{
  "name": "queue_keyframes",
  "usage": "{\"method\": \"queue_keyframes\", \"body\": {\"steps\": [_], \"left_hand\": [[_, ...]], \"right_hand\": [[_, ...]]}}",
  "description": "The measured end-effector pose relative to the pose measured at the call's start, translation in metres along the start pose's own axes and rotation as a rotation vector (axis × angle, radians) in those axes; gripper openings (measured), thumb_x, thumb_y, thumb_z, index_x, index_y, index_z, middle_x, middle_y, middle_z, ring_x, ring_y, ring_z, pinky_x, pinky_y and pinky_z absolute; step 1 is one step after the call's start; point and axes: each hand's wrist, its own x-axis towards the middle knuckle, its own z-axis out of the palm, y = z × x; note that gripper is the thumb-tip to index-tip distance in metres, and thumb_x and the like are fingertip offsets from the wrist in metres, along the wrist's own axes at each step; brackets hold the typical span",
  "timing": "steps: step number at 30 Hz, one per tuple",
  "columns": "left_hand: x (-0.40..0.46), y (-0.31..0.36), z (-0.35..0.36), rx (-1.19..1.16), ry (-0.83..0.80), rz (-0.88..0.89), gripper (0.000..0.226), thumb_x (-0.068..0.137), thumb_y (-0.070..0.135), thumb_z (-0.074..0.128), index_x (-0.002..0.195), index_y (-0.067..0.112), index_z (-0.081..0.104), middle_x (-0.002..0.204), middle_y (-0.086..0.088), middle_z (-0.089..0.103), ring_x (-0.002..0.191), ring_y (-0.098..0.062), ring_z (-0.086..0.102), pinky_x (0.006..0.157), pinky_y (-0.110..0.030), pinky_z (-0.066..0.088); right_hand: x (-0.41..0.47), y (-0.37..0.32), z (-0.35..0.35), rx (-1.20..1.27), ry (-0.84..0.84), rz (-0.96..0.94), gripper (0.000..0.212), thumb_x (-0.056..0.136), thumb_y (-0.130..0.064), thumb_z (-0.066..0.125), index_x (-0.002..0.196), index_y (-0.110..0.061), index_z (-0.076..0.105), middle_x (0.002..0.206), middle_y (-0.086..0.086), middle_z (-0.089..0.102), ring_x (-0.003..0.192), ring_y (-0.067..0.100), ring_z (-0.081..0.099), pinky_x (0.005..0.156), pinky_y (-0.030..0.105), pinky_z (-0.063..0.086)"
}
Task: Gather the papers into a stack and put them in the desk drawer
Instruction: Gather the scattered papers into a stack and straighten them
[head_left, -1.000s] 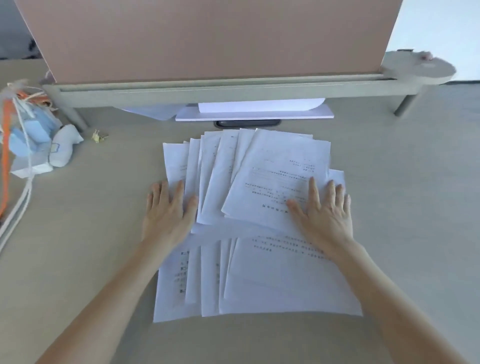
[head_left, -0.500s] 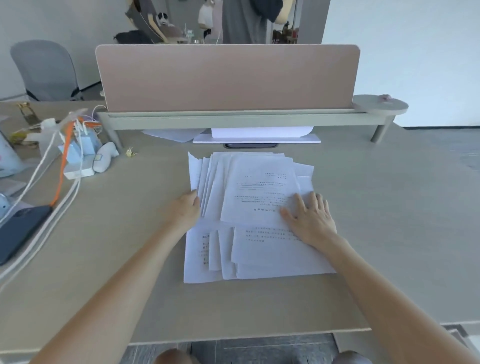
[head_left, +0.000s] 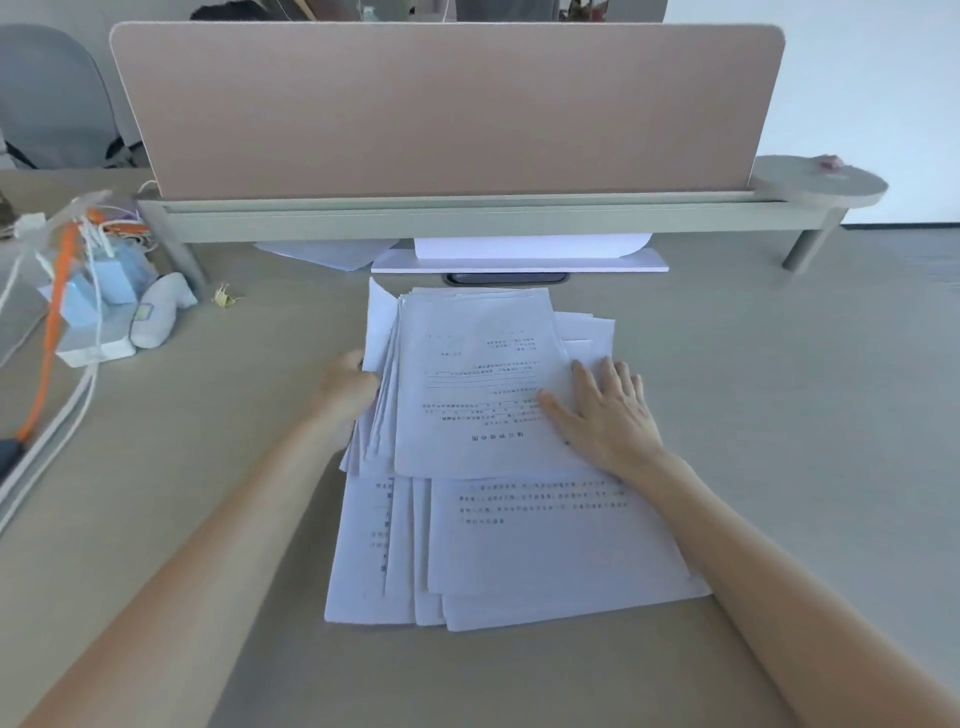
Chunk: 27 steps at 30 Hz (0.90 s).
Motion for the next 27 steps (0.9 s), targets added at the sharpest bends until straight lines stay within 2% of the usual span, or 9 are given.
{"method": "queue_keyframes", "body": {"steps": [3, 6, 8, 11, 14, 17, 21, 24, 27], "left_hand": [[-0.006, 0.017, 0.013, -0.078, 0.055, -0.1, 0.021, 0.094, 0.03, 0.046, 0.089, 0.012, 0.055, 0.076, -0.001, 0.047, 0.08, -0.022, 0.046, 0.071, -0.031, 0.035], [-0.003, 0.021, 0.019, -0.137, -0.027, -0.189, 0.065, 0.07, 0.071, 0.052, 0.101, 0.015, 0.057, 0.101, 0.002, 0.056, 0.096, -0.017, 0.053, 0.086, -0.03, 0.041], [-0.009, 0.024, 0.026, -0.08, -0.075, -0.151, 0.078, 0.071, 0.067, 0.062, 0.133, 0.02, 0.052, 0.134, 0.005, 0.057, 0.119, -0.023, 0.057, 0.1, -0.04, 0.045], [-0.019, 0.026, 0.032, -0.038, -0.079, -0.057, 0.058, 0.074, 0.029, 0.074, 0.127, 0.019, 0.052, 0.122, -0.001, 0.064, 0.099, -0.019, 0.063, 0.078, -0.033, 0.049], [-0.023, 0.023, 0.031, -0.133, -0.119, -0.046, 0.056, 0.075, 0.008, 0.075, 0.126, 0.015, 0.054, 0.12, -0.006, 0.067, 0.104, -0.025, 0.064, 0.086, -0.039, 0.053], [-0.027, 0.023, 0.025, -0.268, -0.16, -0.036, 0.05, 0.083, -0.001, 0.072, 0.129, 0.01, 0.057, 0.12, -0.012, 0.07, 0.107, -0.029, 0.067, 0.091, -0.043, 0.054], [-0.037, 0.031, 0.018, -0.416, -0.192, 0.001, 0.048, 0.086, 0.001, 0.071, 0.129, 0.013, 0.054, 0.112, -0.007, 0.071, 0.094, -0.022, 0.069, 0.07, -0.035, 0.055], [-0.048, 0.039, 0.012, -0.525, -0.231, 0.002, 0.04, 0.086, 0.005, 0.072, 0.121, 0.018, 0.057, 0.109, -0.005, 0.073, 0.088, -0.021, 0.073, 0.06, -0.032, 0.058], [-0.057, 0.049, 0.006, -0.577, -0.291, -0.003, 0.035, 0.085, 0.01, 0.073, 0.119, 0.011, 0.066, 0.11, -0.013, 0.077, 0.09, -0.028, 0.076, 0.063, -0.035, 0.062]], "right_hand": [[0.006, -0.013, -0.002, 0.085, -0.023, 0.003, 0.085, 0.094, -0.069, 0.025, 0.159, -0.017, 0.014, 0.165, 0.016, 0.015, 0.154, 0.031, 0.003, 0.125, 0.045, -0.003], [0.008, -0.025, -0.004, 0.144, -0.016, -0.011, 0.081, 0.097, -0.064, 0.027, 0.159, -0.015, 0.011, 0.164, 0.012, 0.018, 0.153, 0.027, 0.004, 0.124, 0.041, -0.005], [0.007, -0.033, -0.003, 0.175, -0.036, -0.03, 0.081, 0.097, -0.064, 0.027, 0.16, -0.016, 0.009, 0.164, 0.012, 0.016, 0.154, 0.027, 0.003, 0.124, 0.04, -0.005], [0.008, -0.038, -0.003, 0.263, -0.08, -0.015, 0.081, 0.097, -0.064, 0.029, 0.16, -0.018, 0.006, 0.167, 0.012, 0.009, 0.155, 0.027, -0.003, 0.124, 0.039, -0.006], [0.009, -0.034, -0.011, 0.482, -0.095, 0.029, 0.081, 0.098, -0.06, 0.037, 0.161, -0.021, 0.007, 0.169, 0.005, 0.007, 0.156, 0.022, -0.006, 0.126, 0.04, -0.003], [0.006, -0.028, -0.022, 0.897, -0.08, 0.104, 0.08, 0.095, -0.052, 0.052, 0.161, -0.024, 0.015, 0.164, -0.005, 0.019, 0.154, 0.016, 0.015, 0.124, 0.045, 0.019], [0.019, -0.012, -0.011, 1.031, -0.044, 0.154, 0.067, 0.079, -0.057, 0.066, 0.138, -0.032, 0.048, 0.145, -0.003, 0.051, 0.135, 0.021, 0.051, 0.107, 0.049, 0.048], [0.012, -0.024, -0.032, 1.187, -0.022, 0.199, 0.037, 0.086, -0.04, 0.07, 0.117, -0.024, 0.056, 0.122, 0.001, 0.067, 0.107, 0.02, 0.069, 0.085, 0.039, 0.059], [0.012, -0.025, -0.044, 1.369, -0.117, 0.286, 0.035, 0.087, -0.028, 0.075, 0.117, -0.015, 0.063, 0.108, 0.006, 0.077, 0.094, 0.026, 0.076, 0.079, 0.041, 0.062]]}}
